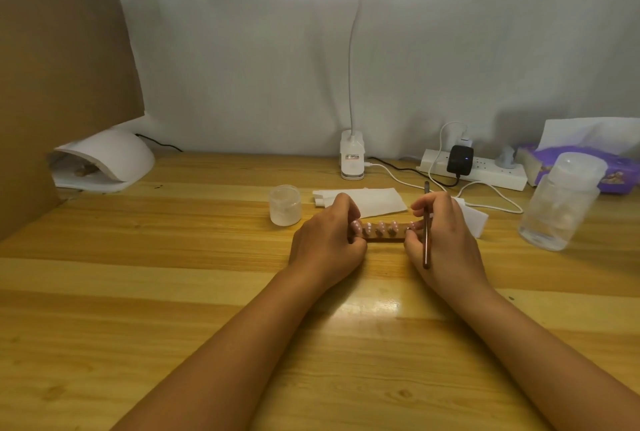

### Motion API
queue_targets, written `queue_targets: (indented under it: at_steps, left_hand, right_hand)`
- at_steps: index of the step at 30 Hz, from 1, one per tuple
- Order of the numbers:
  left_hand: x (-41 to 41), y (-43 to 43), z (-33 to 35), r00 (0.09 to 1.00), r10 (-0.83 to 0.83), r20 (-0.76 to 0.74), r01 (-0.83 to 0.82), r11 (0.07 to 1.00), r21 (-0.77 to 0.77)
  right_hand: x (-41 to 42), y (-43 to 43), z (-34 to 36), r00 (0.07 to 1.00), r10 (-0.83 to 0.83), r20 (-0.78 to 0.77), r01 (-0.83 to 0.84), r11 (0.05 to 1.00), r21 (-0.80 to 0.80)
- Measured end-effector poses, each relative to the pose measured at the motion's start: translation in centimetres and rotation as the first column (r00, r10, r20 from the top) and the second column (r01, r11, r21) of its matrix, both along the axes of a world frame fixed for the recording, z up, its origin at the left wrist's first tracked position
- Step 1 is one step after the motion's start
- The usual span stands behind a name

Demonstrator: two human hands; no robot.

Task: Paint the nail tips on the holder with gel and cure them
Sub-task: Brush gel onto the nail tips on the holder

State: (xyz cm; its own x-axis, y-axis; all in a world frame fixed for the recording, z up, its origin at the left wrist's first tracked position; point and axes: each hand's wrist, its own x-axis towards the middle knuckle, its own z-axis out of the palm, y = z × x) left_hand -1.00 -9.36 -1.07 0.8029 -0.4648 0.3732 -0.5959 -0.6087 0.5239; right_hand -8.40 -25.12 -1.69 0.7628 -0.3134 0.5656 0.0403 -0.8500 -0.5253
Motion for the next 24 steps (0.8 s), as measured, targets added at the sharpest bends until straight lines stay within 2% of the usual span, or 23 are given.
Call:
queue_targets:
  at_steps: [12,19,24]
  left_hand:
    - [-0.09,-0.04,0.01,0.998,0.035,0.055,-0.037,0.999,0.025]
    - [0.08,-0.16,-0.3,0.993,0.07,0.097,-0.073,0.997,0.033]
    - [0.49,-0.23,-0.49,0.993,0.1,0.061,-0.102,0.994,0.03]
  right_hand:
    - [-0.29,0.39,0.18,1.0,0.007,0.011,-0.006,0.998,-0.063]
    - [-0.26,0.29,0.28,1.0,0.027,0.014,-0.027,1.0,-0.012]
    - [-0.1,0.18,0.17,0.999,0.026,0.028,-0.026,1.0,-0.006]
